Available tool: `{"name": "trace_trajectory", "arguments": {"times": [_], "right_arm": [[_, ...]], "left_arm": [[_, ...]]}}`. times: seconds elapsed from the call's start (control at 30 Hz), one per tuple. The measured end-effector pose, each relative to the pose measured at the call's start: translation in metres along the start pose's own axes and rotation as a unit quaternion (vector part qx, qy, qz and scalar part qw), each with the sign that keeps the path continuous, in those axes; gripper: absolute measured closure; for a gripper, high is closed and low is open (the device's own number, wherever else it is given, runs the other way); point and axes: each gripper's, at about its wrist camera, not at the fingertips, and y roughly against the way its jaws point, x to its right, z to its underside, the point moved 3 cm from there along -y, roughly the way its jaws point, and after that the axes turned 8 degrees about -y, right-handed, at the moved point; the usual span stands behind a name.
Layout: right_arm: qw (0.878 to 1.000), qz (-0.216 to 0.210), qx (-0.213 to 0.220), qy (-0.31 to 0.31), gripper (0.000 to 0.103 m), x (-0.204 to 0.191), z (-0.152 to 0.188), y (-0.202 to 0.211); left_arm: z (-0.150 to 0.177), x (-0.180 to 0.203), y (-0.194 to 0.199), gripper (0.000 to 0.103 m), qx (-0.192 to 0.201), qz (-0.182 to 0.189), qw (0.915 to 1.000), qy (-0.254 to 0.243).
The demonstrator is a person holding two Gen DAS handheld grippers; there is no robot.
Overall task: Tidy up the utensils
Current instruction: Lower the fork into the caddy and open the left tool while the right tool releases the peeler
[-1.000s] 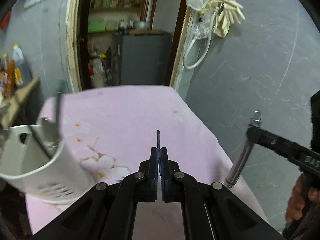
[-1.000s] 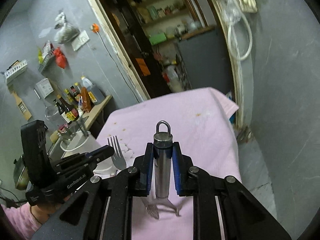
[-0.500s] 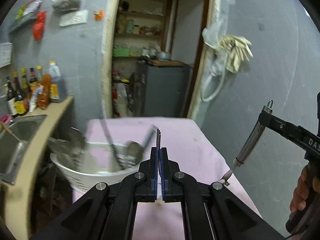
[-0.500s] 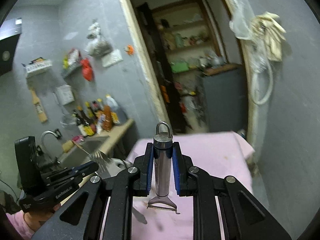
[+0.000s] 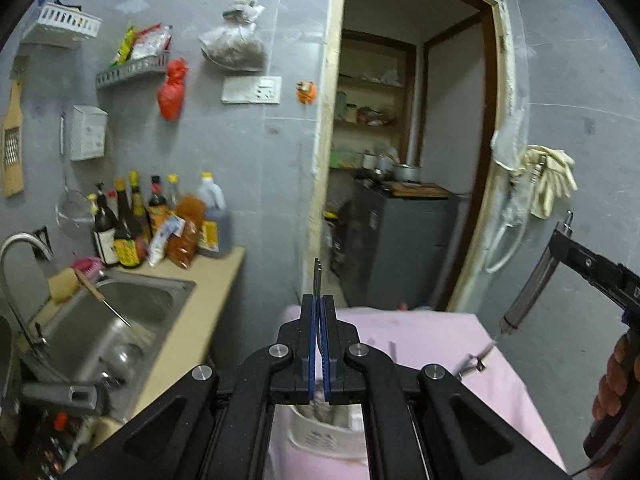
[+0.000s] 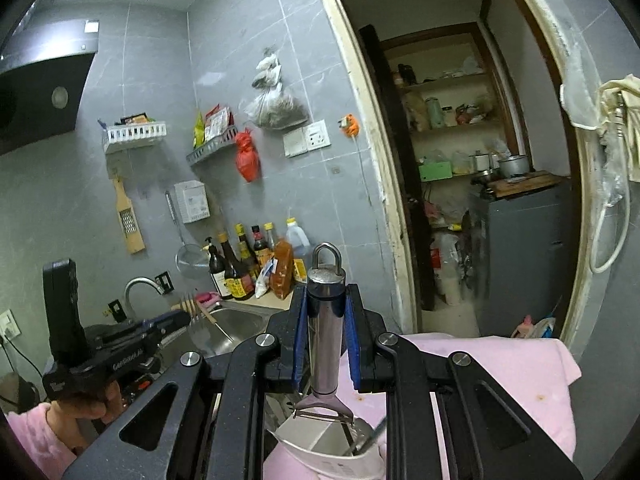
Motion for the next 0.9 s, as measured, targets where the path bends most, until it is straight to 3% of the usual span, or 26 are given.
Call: {"name": "trace_trajectory", "arguments": {"times": [0.2,0.43,0.6,0.9], "right_arm": [[0.999,0.009,-0.036,-0.014,0.087,0.009,0.024,-0.023],[0.997,0.045,-0.048,-0.050,0.087,0.028,0.047,-0.038],[0.996,0.060,-0.057,-0.015,0.087,0.024,0.058,-0.045],[0.993,0.066,-0.091,0.025,0.087,0.014,0.081,-0.063]], "left_arm": [[-0.006,-0.008,-0.025,0.100,0.001,-0.020,0.9993,-0.033],[0.010,0.003,-0.036,0.100,-0.009,-0.033,0.9965,-0.076],[0.020,0.009,-0.043,0.100,-0.017,-0.039,0.9947,-0.093],[0.034,0.023,-0.054,0.100,-0.029,-0.020,0.9937,-0.106]]}}
